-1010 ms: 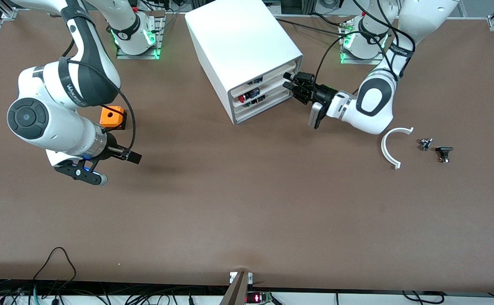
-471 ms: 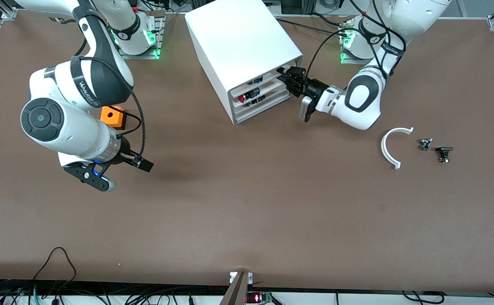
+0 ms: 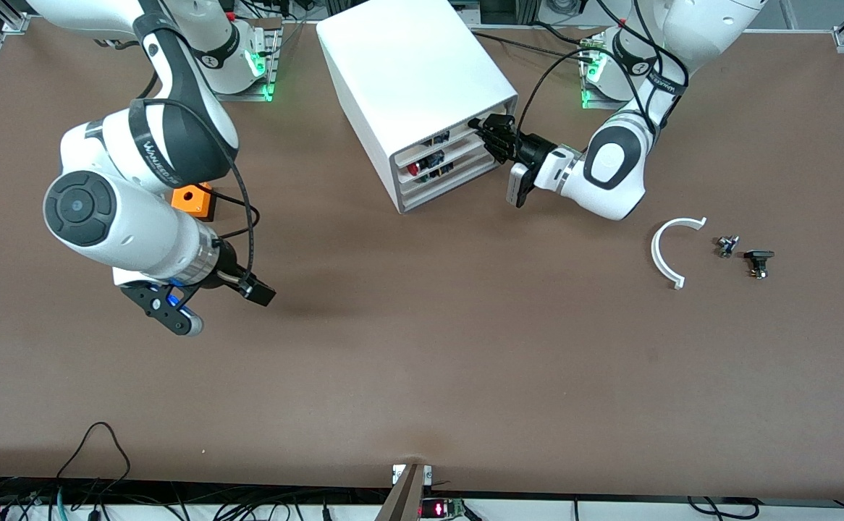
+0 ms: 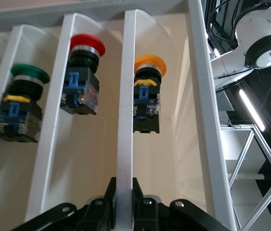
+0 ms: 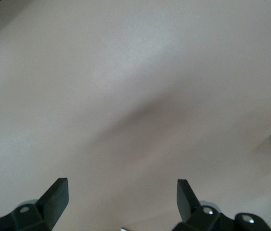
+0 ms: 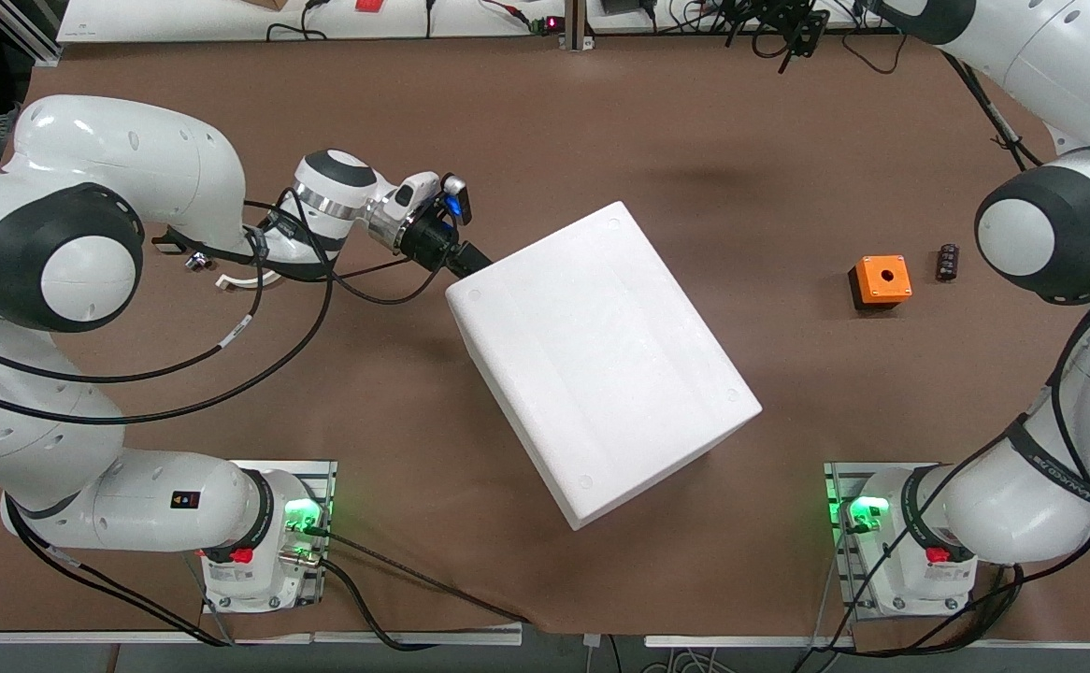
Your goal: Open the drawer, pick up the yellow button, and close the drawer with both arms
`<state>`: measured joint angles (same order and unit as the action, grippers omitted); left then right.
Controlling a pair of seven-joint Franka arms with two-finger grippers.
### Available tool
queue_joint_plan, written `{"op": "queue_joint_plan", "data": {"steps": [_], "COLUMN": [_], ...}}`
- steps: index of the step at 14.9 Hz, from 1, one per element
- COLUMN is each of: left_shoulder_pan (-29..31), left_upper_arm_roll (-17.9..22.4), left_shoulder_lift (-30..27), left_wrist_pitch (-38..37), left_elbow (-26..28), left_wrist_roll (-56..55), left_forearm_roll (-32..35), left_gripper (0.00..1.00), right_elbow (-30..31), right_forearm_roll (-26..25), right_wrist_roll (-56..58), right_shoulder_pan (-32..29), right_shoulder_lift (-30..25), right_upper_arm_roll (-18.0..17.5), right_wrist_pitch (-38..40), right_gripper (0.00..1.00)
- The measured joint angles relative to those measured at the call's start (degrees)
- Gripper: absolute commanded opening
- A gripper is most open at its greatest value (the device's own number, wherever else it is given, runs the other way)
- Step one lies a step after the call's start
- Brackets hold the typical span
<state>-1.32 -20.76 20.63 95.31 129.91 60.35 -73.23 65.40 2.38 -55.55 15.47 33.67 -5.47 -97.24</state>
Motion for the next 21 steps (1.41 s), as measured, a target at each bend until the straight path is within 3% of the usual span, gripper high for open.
{"op": "queue_joint_plan", "data": {"steps": [3,8,11,14,15,16,21], "left_shoulder_pan": [3.3,9.9,10.9,11.0,11.1,11.1,12.3], "left_upper_arm_roll": [0.3,0.4,0.5,0.5,0.5,0.5,0.7], "left_shoulder_lift": [0.5,6.4,8.7,9.6,9.7,9.8,10.2], "left_wrist_pitch": [0.3,-1.2,-1.9,-2.0,-2.0,-2.0,-0.2], "left_elbow": [-2.4,-12.3,-16.3,-17.9,-18.2,-18.5,-19.9], "left_wrist_roll": [-0.2,-1.7,-3.3,-4.1,-4.7,-5.5,-7.5], "left_forearm_roll": [3.2,11.1,12.6,12.8,12.8,12.9,14.7], "left_gripper": [0.00,0.00,0.00,0.00,0.59,0.99,1.00], "right_elbow": [-2.7,-6.1,-6.8,-6.9,-6.9,-7.0,-7.0], "right_forearm_roll": [0.0,0.0,0.0,0.0,0.0,0.0,0.1], "right_wrist_roll": [-5.1,-16.7,-23.6,-30.6,-32.9,-34.6,-42.8], "right_shoulder_pan": [1.5,6.3,9.1,10.0,10.1,10.3,14.4], "right_shoulder_lift": [1.9,3.9,4.5,4.6,4.6,4.7,4.7], "right_upper_arm_roll": [-0.6,-0.8,-1.0,-3.2,-4.3,-5.4,-8.1], "right_wrist_pitch": [-0.2,-3.3,-5.9,-9.2,-10.4,-11.1,-14.6], "right_gripper": [1.00,1.00,1.00,1.00,1.00,1.00,1.00]}}
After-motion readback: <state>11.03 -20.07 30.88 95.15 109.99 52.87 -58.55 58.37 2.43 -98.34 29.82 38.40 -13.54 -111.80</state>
